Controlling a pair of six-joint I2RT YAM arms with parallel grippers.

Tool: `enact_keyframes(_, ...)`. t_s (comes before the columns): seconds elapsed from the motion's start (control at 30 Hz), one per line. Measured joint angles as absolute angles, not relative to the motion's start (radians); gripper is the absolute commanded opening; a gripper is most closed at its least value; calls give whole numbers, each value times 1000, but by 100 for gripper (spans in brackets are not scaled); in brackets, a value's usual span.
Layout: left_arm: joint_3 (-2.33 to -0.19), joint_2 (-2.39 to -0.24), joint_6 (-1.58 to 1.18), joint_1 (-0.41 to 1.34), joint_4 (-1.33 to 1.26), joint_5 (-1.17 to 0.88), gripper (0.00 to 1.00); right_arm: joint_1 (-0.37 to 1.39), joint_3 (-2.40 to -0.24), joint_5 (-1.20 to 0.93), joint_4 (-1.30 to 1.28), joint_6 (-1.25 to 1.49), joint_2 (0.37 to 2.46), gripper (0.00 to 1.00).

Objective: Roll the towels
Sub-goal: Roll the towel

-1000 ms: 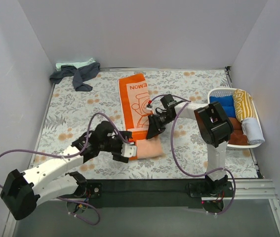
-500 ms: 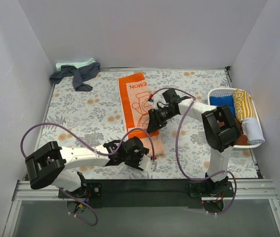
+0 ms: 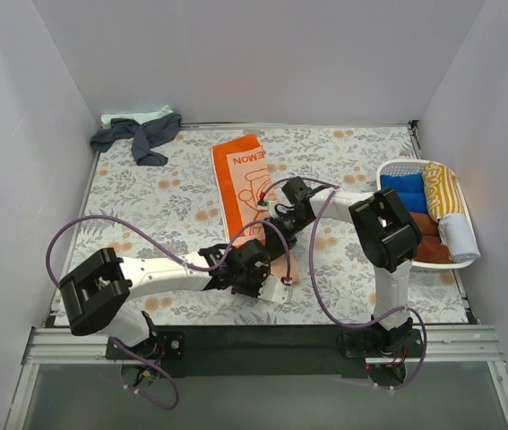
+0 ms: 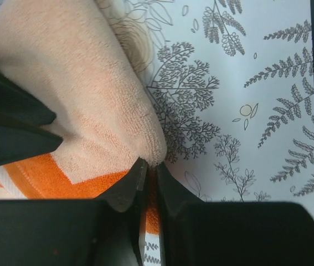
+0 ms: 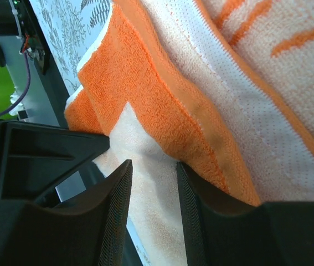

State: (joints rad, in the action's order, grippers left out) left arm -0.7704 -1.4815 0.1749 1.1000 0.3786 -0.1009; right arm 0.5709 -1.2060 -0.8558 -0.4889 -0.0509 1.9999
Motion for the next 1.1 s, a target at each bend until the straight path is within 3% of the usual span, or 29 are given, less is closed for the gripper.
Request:
enact_keyframes(0.1, -834, -1481, 150, 1043, 460, -210, 0, 573, -1209, -855, -507, -57, 2000, 40)
enact_keyframes(0.2, -905, -1485, 129, 932, 553, -393, 0, 579, -1209, -850, -533, -82, 1988, 48)
enact_keyframes(0.43, -1037, -1569, 110, 743, 688, -685, 0, 558, -1245, -806, -606, -123, 1890, 79)
enact_keyframes(0.73, -1154, -1749, 105, 556, 808, -937, 1, 421, -1373, -770, -649, -208, 1805, 85)
enact_keyframes(0.87, -1204, -1848, 101, 479, 829, -989, 2, 380, -1359, -788, -670, -245, 1800, 96)
enact_keyframes(1.1, -1294, -2027, 96, 391, 855, -1028, 3, 384, -1290, -853, -696, -292, 1768, 96)
